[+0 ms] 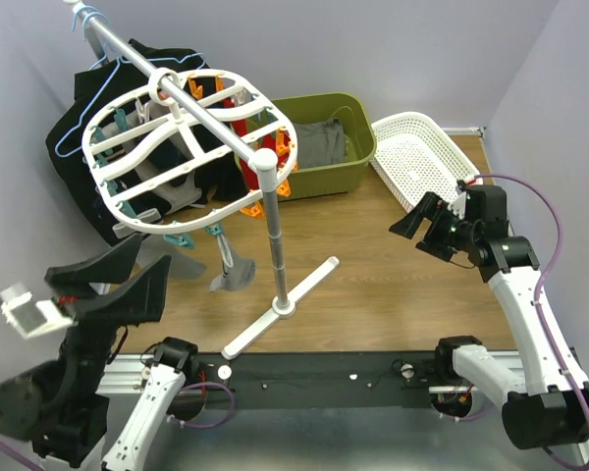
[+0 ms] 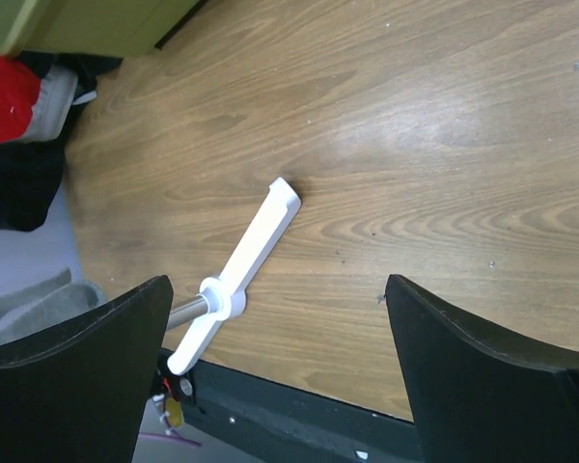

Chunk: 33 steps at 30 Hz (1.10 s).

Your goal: Remove the socks clipped to the hanger

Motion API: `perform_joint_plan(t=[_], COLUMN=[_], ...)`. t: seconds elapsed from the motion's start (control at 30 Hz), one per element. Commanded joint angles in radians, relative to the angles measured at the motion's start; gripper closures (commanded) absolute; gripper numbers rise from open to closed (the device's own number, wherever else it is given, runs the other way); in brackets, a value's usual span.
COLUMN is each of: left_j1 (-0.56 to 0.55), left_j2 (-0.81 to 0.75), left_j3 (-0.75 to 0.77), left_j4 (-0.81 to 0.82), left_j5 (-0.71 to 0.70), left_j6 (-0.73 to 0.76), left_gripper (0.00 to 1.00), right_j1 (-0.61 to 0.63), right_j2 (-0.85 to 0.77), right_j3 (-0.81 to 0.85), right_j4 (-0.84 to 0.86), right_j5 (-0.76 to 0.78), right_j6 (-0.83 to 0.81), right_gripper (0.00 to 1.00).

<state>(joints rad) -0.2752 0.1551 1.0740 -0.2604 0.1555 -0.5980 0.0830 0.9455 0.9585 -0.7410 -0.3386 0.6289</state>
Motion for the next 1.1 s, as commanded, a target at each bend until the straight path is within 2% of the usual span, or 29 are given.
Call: perform_joint_plan(t=[0.0,0.07,0.13,0.27,0.37,0.4,0.5,0.63,0.7,0.83,1.0,1.07], left_j1=[-0.004,-0.025,-0.042,-0.090,-0.107,-0.108,-0.114,-0.117,-0.119,-0.117,-0.119,-0.119], left_j2=[0.075,0.099,0.092,0.052,0.038,0.035,0.031,0.106,0.158,0.187,0.248,0.261], left_j3=[0.081,0.122,0.118,0.101,0.104,0.106,0.109,0.083,0.081,0.102,0.103,0.107], left_j4=[-0.354,-0.431,-0.392,-0.365,-0.362,-0.356,-0.336,-0.319,-0.315,-0.310,-0.307,-0.330], left_j5=[-0.180,-0.162,-0.088,-0.119,-0.064,-0.038,0.028,0.189,0.245,0.233,0.257,0.265], left_j6=[-0.115,-0.102,-0.068,-0.074,-0.037,-0.007,0.001,-0.026,-0.013,0.049,0.044,0.044], left_gripper=[0.12,0.12,0.12,0.14,0.21,0.23,0.23,0.25,0.30,0.29,0.30,0.32], right_j1=[-0.006,-0.006,-0.005,0.033,0.173,0.260,0.368,0.389,0.440,0.584,0.873,0.941], right_j2=[0.065,0.073,0.094,0.205,0.280,0.298,0.352,0.348,0.305,0.257,0.291,0.302], right_j3=[0.058,0.074,0.083,0.172,0.229,0.276,0.331,0.338,0.326,0.330,0.396,0.419], right_j4=[-0.003,0.040,0.075,0.109,0.176,0.187,0.261,0.316,0.344,0.325,0.232,0.175], right_j5=[-0.124,-0.218,-0.255,-0.325,-0.310,-0.301,-0.293,-0.289,-0.255,-0.168,0.059,0.181], right_j6=[-0.081,-0.106,-0.116,-0.143,-0.136,-0.141,-0.150,-0.106,-0.095,-0.089,-0.074,-0.063], right_gripper=[0.00,0.00,0.00,0.00,0.00,0.00,0.00,0.00,0.00,0.00,0.01,0.01])
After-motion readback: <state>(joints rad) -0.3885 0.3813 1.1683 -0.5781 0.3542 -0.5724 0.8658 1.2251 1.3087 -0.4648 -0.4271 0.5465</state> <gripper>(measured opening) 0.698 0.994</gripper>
